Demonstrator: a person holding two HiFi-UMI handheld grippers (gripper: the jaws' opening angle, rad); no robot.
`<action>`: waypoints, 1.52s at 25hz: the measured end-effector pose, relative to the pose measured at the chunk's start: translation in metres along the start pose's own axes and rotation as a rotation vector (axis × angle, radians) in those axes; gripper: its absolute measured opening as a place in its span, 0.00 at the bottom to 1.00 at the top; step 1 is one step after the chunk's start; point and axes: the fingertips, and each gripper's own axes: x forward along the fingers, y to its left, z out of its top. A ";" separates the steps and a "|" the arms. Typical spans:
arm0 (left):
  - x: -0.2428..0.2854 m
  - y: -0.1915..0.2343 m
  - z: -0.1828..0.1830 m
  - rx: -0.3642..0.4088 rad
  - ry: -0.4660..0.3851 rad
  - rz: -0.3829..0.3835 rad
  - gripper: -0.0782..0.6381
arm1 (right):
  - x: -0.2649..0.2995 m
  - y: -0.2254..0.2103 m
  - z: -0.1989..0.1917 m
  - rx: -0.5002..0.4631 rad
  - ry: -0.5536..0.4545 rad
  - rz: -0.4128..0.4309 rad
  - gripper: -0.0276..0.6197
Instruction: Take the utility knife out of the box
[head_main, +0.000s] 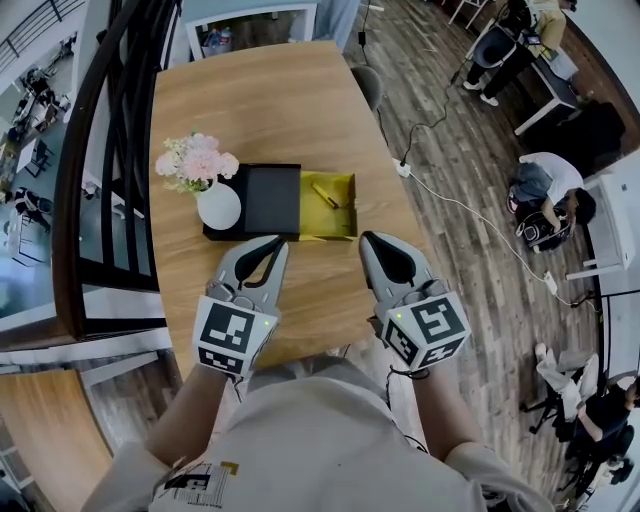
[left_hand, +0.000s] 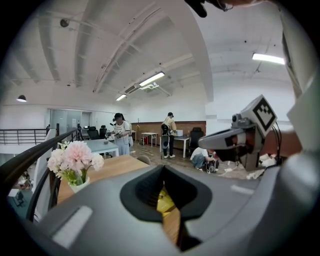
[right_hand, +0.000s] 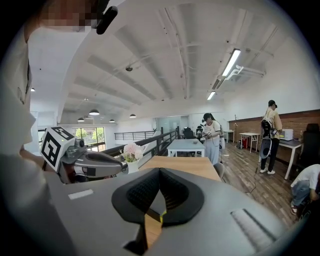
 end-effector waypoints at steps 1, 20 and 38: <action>0.005 0.000 0.001 0.001 0.003 0.000 0.11 | 0.003 -0.006 -0.002 -0.001 0.007 -0.002 0.05; 0.110 0.048 -0.033 -0.009 0.102 0.026 0.11 | 0.142 -0.071 -0.077 -0.113 0.316 0.103 0.26; 0.171 0.071 -0.137 -0.196 0.273 0.011 0.11 | 0.243 -0.114 -0.244 -0.172 0.730 0.088 0.26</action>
